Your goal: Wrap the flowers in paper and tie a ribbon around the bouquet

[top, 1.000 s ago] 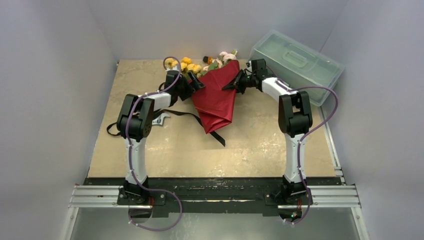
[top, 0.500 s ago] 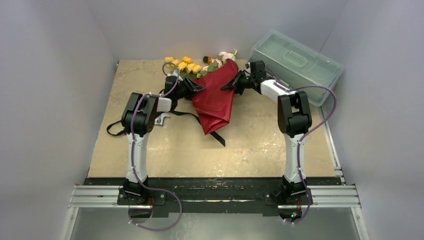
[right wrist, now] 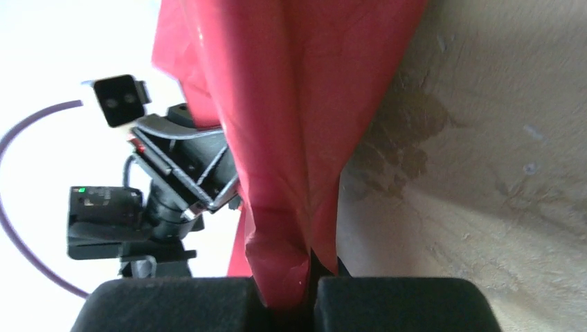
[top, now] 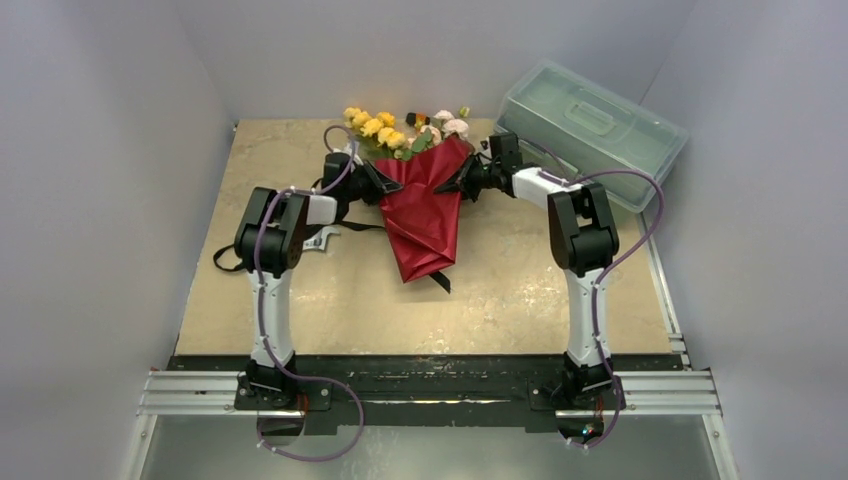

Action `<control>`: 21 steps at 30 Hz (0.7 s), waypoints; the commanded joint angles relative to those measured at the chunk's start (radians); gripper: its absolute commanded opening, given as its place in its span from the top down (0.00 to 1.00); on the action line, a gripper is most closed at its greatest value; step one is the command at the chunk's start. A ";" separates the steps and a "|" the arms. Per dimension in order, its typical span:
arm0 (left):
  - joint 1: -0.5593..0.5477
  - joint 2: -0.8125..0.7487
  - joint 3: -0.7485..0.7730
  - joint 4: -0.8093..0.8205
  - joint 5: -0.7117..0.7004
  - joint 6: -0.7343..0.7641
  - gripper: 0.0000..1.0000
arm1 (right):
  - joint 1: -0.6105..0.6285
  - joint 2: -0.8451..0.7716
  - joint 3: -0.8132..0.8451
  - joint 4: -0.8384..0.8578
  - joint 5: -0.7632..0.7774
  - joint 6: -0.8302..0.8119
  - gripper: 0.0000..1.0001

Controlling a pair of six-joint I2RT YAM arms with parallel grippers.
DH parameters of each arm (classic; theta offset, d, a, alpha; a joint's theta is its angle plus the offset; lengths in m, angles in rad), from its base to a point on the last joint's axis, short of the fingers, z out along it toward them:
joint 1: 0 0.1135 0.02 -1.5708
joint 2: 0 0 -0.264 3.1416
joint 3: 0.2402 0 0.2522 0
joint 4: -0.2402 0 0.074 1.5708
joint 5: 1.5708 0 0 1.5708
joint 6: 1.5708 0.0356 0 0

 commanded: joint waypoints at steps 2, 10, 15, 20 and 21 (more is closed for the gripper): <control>0.013 -0.181 -0.008 -0.213 0.011 0.269 1.00 | 0.057 -0.071 -0.040 0.017 0.025 0.009 1.00; 0.050 -0.322 -0.001 -0.567 -0.038 0.550 1.00 | 0.188 -0.145 -0.122 0.020 0.106 0.063 1.00; 0.074 -0.393 0.005 -0.761 -0.104 0.704 1.00 | 0.255 -0.172 -0.138 0.017 0.147 0.103 1.00; 0.083 -0.481 -0.060 -0.809 -0.188 0.739 1.00 | 0.317 -0.168 -0.105 0.002 0.179 0.135 1.00; 0.083 -0.492 -0.073 -0.809 -0.198 0.738 1.00 | 0.332 -0.164 -0.098 -0.001 0.187 0.140 1.00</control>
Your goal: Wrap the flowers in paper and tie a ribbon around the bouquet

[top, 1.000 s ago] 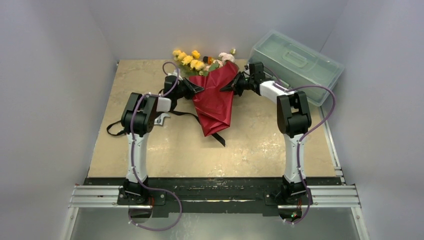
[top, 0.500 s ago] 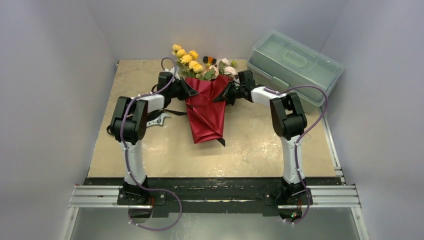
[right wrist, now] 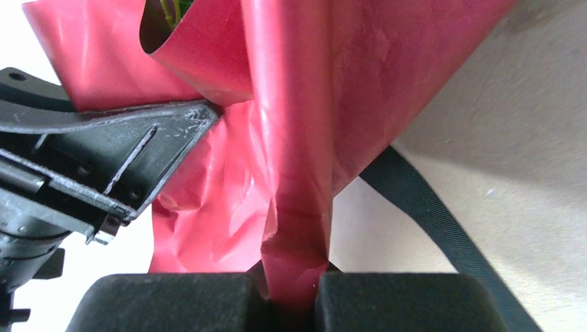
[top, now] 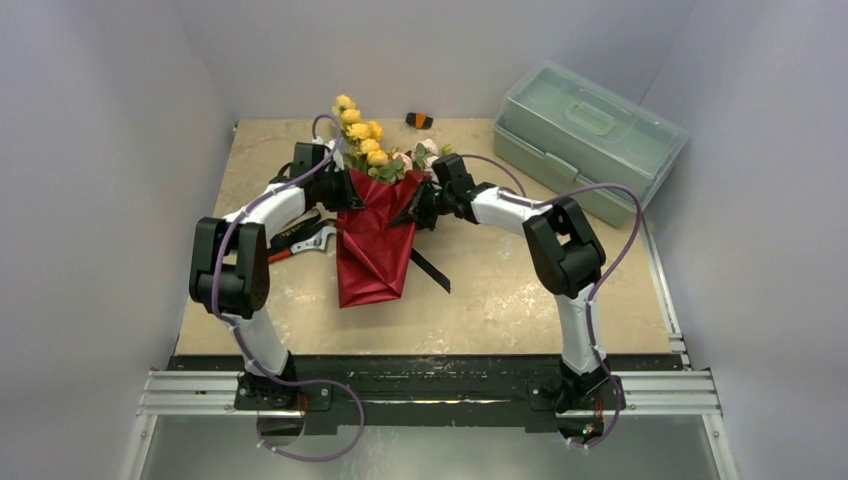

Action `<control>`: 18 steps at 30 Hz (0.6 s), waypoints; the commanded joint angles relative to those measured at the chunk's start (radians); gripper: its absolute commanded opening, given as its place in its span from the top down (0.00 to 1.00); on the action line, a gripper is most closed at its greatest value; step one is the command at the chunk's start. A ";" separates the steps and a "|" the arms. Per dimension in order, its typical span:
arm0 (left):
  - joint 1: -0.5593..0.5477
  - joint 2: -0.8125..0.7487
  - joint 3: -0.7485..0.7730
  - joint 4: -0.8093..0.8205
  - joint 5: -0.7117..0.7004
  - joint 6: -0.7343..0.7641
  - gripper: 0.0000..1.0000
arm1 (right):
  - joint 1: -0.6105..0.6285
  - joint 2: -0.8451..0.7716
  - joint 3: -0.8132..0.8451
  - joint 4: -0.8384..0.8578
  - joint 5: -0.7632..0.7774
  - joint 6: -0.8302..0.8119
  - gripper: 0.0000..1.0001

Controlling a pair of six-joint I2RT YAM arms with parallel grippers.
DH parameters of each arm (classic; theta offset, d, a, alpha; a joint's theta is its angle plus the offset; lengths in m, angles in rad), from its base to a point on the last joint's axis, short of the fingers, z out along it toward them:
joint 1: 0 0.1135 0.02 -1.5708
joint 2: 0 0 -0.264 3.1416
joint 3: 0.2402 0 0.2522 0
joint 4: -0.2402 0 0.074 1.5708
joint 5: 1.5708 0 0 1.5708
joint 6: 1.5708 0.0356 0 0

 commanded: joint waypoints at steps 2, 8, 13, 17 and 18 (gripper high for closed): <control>0.012 -0.104 -0.061 -0.045 -0.099 0.098 1.00 | 0.067 -0.032 0.035 -0.010 0.045 0.057 1.00; 0.014 -0.078 -0.021 -0.109 -0.189 0.131 0.64 | 0.084 -0.011 -0.065 0.046 0.099 0.149 1.00; 0.014 -0.105 0.065 -0.184 -0.322 0.133 0.15 | 0.091 -0.005 -0.128 0.079 0.133 0.190 1.00; 0.010 -0.153 0.172 -0.305 -0.480 0.113 0.02 | 0.097 -0.010 -0.156 0.101 0.165 0.211 1.00; 0.003 -0.168 0.190 -0.343 -0.507 0.109 0.01 | 0.097 -0.012 -0.162 0.107 0.174 0.221 1.00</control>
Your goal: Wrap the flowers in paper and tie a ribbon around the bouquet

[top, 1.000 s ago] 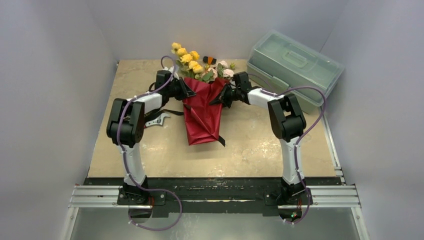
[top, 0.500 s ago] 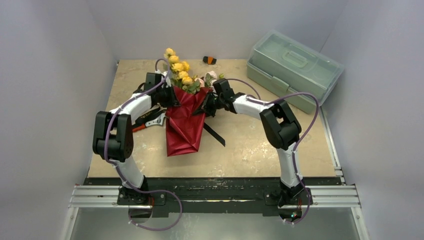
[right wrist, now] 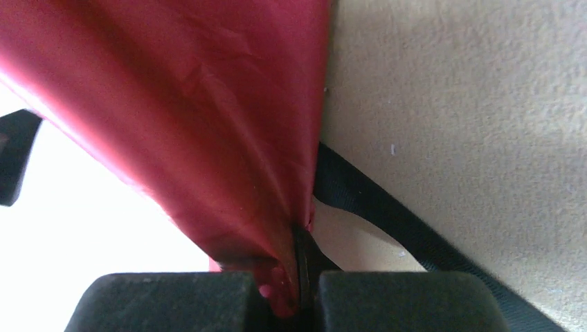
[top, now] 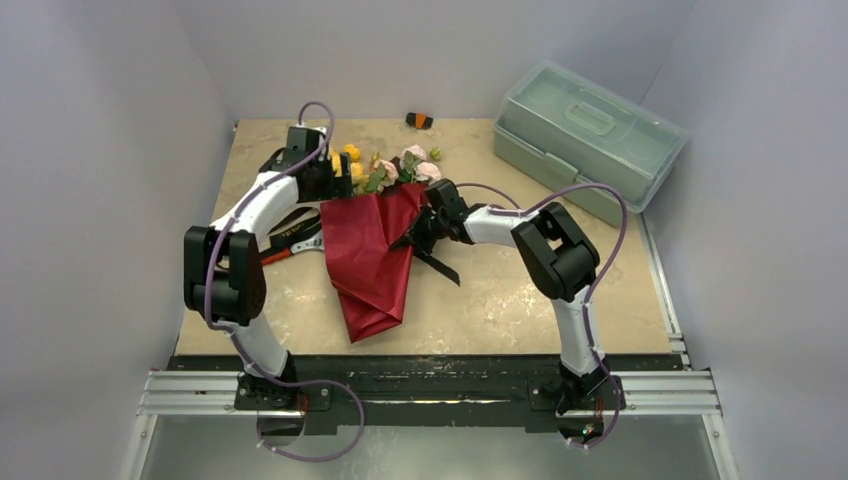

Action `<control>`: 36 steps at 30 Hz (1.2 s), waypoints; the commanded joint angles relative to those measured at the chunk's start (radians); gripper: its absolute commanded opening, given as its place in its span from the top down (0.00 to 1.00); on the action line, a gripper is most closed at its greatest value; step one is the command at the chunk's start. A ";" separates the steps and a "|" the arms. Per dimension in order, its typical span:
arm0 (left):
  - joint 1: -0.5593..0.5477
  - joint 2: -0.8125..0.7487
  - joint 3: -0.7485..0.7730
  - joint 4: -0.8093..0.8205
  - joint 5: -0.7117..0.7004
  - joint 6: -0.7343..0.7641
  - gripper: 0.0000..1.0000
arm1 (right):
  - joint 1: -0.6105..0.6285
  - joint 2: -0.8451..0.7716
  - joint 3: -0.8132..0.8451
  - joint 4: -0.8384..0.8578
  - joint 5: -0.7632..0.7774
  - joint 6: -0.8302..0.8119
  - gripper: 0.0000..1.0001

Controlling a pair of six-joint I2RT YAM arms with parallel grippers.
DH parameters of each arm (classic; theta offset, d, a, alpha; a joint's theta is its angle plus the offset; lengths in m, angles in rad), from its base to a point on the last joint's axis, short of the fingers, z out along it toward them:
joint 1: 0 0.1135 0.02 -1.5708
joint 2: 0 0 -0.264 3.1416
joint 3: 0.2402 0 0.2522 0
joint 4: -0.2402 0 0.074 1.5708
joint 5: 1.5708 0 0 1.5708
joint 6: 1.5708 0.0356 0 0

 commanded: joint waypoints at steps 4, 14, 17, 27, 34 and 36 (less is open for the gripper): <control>-0.070 -0.179 0.116 -0.202 -0.225 -0.004 0.00 | 0.012 -0.017 -0.056 0.099 0.081 0.109 1.00; -0.204 -0.448 -0.220 -0.193 -0.124 -0.161 0.31 | 0.017 -0.053 -0.127 0.177 0.163 0.222 1.00; -0.220 -0.484 -0.310 -0.170 -0.076 -0.187 0.37 | 0.017 -0.051 -0.137 0.211 0.170 0.247 1.00; -0.241 -0.447 -0.584 0.087 0.075 -0.261 0.42 | 0.020 -0.039 -0.211 0.383 0.161 0.294 1.00; -0.242 -0.323 -0.658 0.202 0.038 -0.256 0.44 | 0.017 -0.107 -0.183 0.219 0.133 0.161 0.99; -0.242 -0.288 -0.660 0.207 0.005 -0.242 0.44 | 0.009 -0.136 -0.169 0.123 0.131 0.097 0.80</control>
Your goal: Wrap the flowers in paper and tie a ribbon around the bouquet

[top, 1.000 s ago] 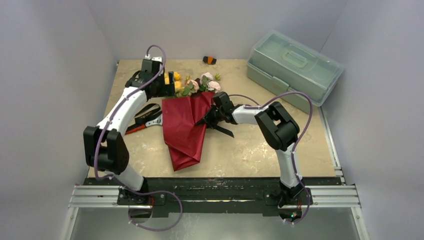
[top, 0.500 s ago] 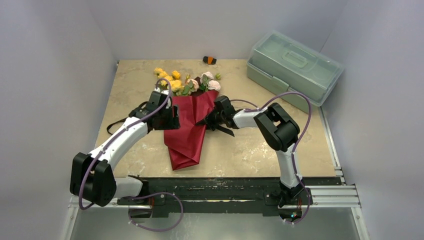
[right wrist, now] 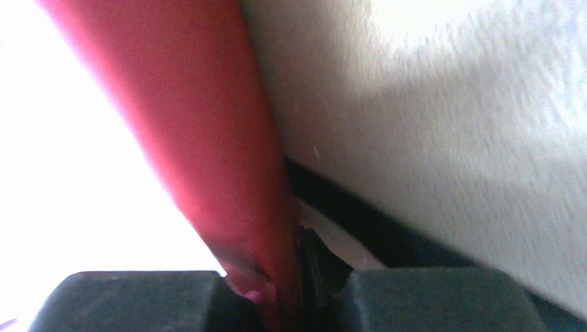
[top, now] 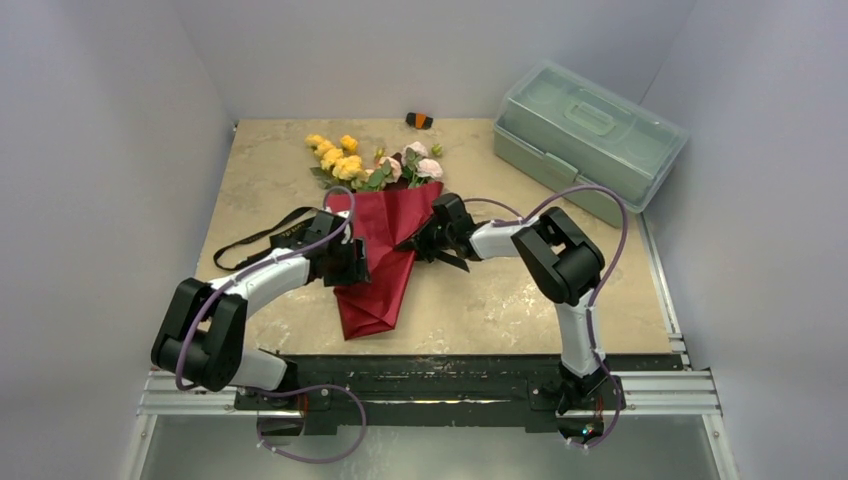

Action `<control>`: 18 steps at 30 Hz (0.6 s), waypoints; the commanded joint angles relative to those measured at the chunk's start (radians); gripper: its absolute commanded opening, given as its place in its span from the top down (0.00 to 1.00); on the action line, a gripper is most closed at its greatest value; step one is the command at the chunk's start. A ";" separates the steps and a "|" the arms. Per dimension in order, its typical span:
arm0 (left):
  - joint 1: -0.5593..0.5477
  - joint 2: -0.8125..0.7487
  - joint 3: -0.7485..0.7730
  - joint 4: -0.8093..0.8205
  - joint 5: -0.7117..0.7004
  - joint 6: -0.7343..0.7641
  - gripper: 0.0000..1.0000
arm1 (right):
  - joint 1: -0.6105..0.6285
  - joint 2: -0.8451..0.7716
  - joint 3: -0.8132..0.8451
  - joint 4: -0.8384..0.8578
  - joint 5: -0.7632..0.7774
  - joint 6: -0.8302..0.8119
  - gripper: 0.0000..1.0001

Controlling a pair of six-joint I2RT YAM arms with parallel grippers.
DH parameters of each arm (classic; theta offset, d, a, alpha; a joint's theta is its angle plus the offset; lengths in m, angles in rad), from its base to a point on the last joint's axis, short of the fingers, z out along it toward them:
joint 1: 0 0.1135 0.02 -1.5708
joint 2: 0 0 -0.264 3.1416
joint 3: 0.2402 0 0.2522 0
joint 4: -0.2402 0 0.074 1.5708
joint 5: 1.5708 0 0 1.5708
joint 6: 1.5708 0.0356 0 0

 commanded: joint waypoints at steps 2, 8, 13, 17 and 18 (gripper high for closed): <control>-0.006 0.106 -0.030 0.097 -0.068 0.015 0.44 | -0.009 -0.134 0.053 -0.253 0.018 -0.191 0.67; -0.006 0.125 -0.037 0.108 -0.099 0.011 0.44 | -0.023 -0.252 0.118 -0.562 0.150 -0.447 0.36; -0.006 0.122 -0.033 0.105 -0.111 0.006 0.45 | -0.051 -0.331 0.160 -0.729 0.287 -0.721 0.31; -0.005 0.113 -0.027 0.093 -0.116 0.008 0.45 | -0.052 -0.379 0.151 -0.781 0.476 -1.015 0.32; -0.005 0.110 -0.025 0.089 -0.119 0.010 0.46 | -0.051 -0.384 0.144 -0.781 0.490 -1.072 0.32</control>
